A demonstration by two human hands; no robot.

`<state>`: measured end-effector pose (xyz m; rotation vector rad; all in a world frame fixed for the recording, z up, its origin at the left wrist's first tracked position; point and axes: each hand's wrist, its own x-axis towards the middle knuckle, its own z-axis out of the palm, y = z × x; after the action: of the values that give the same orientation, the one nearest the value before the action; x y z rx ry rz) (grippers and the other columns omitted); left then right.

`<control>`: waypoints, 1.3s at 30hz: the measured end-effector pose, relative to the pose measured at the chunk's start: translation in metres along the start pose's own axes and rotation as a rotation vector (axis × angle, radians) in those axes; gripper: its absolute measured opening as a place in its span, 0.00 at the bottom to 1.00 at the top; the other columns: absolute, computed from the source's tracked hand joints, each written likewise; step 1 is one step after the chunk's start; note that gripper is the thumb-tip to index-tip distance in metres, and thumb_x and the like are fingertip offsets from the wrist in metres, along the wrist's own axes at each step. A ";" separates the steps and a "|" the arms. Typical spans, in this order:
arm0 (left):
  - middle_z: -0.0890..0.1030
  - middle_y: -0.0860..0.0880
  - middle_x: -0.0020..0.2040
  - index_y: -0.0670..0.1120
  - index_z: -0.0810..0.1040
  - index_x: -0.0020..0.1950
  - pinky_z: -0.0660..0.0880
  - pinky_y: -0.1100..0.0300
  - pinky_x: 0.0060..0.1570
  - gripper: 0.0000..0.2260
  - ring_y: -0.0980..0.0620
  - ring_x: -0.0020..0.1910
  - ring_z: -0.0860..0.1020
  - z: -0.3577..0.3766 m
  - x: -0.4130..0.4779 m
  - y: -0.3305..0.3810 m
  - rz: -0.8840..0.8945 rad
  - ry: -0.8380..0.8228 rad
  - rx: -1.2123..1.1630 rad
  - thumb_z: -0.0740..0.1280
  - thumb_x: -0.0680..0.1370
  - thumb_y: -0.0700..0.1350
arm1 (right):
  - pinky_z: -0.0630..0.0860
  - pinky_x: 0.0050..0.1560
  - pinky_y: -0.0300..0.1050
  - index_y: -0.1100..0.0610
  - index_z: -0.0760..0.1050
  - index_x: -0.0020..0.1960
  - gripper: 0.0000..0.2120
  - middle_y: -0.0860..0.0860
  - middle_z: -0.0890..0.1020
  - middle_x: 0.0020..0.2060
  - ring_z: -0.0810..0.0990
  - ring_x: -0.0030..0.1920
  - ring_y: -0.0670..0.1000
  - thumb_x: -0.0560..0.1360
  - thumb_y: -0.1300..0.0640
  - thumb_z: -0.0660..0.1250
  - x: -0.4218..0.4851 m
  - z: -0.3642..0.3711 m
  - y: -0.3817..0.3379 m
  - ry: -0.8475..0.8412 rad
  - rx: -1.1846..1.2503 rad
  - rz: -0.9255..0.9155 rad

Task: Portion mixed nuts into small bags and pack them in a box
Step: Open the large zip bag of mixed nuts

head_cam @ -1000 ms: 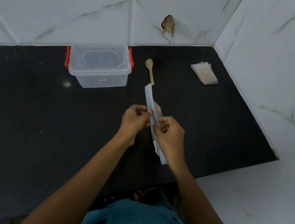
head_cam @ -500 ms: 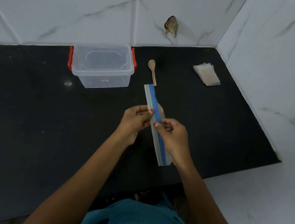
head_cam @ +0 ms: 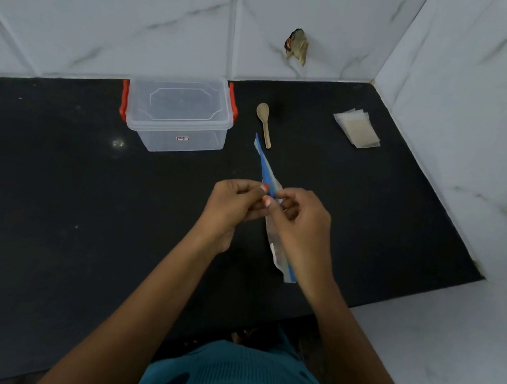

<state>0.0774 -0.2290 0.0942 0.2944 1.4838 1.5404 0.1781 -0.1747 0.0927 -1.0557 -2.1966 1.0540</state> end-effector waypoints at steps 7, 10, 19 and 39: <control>0.81 0.48 0.43 0.42 0.78 0.47 0.79 0.66 0.42 0.06 0.56 0.42 0.81 0.003 0.003 -0.002 0.015 -0.010 0.089 0.62 0.78 0.37 | 0.70 0.39 0.22 0.58 0.76 0.51 0.07 0.46 0.77 0.42 0.75 0.39 0.38 0.74 0.59 0.67 0.012 -0.012 0.003 -0.062 0.079 0.149; 0.81 0.47 0.44 0.43 0.78 0.47 0.79 0.66 0.42 0.06 0.56 0.42 0.80 0.006 0.004 -0.003 0.023 0.000 0.118 0.61 0.78 0.38 | 0.71 0.38 0.24 0.59 0.77 0.52 0.07 0.46 0.77 0.42 0.74 0.38 0.38 0.75 0.60 0.65 0.015 -0.015 0.005 -0.048 0.030 0.157; 0.82 0.45 0.45 0.42 0.78 0.47 0.79 0.64 0.44 0.03 0.53 0.45 0.81 0.011 0.006 -0.007 0.054 0.044 0.163 0.67 0.75 0.38 | 0.72 0.38 0.24 0.58 0.79 0.51 0.07 0.46 0.79 0.41 0.77 0.39 0.39 0.73 0.58 0.67 0.016 -0.017 0.007 -0.027 0.010 0.144; 0.78 0.48 0.37 0.44 0.74 0.39 0.75 0.70 0.33 0.08 0.58 0.35 0.77 0.018 0.009 0.002 0.076 0.028 0.328 0.66 0.73 0.32 | 0.69 0.31 0.29 0.57 0.71 0.42 0.04 0.44 0.71 0.34 0.72 0.33 0.40 0.74 0.61 0.65 0.019 -0.018 0.008 0.013 -0.103 0.166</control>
<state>0.0849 -0.2108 0.0960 0.5276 1.7652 1.3590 0.1828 -0.1478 0.0986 -1.3065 -2.2037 1.0090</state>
